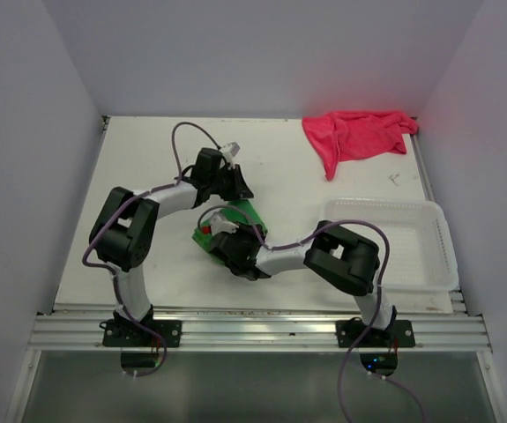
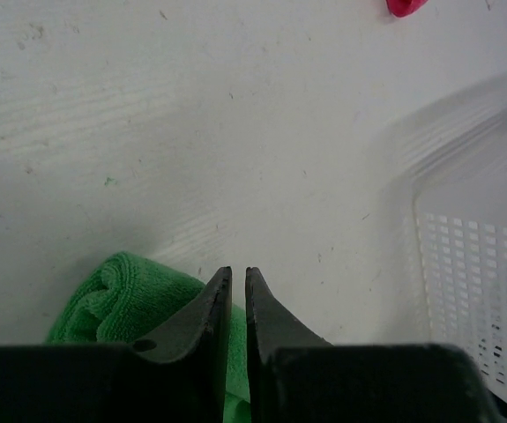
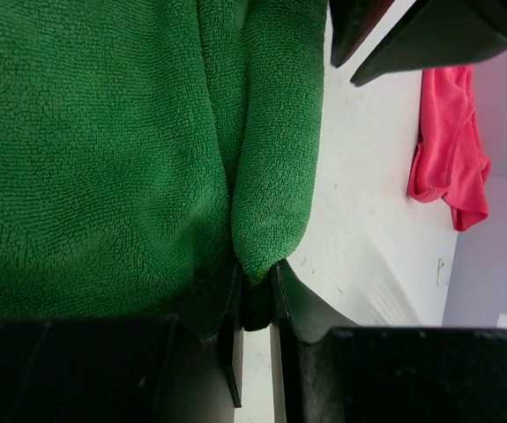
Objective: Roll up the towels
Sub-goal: Roll the towel
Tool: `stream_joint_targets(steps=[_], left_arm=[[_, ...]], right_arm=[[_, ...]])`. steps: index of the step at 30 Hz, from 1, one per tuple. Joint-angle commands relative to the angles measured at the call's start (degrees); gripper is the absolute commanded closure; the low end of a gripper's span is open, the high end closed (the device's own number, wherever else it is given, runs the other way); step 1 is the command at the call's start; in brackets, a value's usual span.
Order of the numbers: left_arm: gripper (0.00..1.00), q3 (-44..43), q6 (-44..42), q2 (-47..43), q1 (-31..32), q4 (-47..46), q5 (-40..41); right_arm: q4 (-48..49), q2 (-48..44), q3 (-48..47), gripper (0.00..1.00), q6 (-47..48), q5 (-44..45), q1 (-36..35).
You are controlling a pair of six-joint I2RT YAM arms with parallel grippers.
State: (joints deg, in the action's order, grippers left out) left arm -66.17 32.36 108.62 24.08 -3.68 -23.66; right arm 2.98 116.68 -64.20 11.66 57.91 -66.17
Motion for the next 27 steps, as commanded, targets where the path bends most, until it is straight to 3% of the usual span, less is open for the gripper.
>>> stream_joint_targets(steps=[1,14,27], left_arm=[[0.85,2.2,0.2,-3.3,0.5,-2.2,-1.0],[0.86,10.8,0.4,-6.1,1.1,-3.3,2.7],[0.91,16.5,1.4,-4.1,1.0,-7.2,6.9]], right_arm=[[0.8,1.8,-2.1,1.00,2.1,1.5,-1.1],[-1.5,2.9,-4.0,1.00,1.1,0.7,-2.0],[-2.8,-6.5,-1.5,0.62,-9.6,-6.5,-0.1]])
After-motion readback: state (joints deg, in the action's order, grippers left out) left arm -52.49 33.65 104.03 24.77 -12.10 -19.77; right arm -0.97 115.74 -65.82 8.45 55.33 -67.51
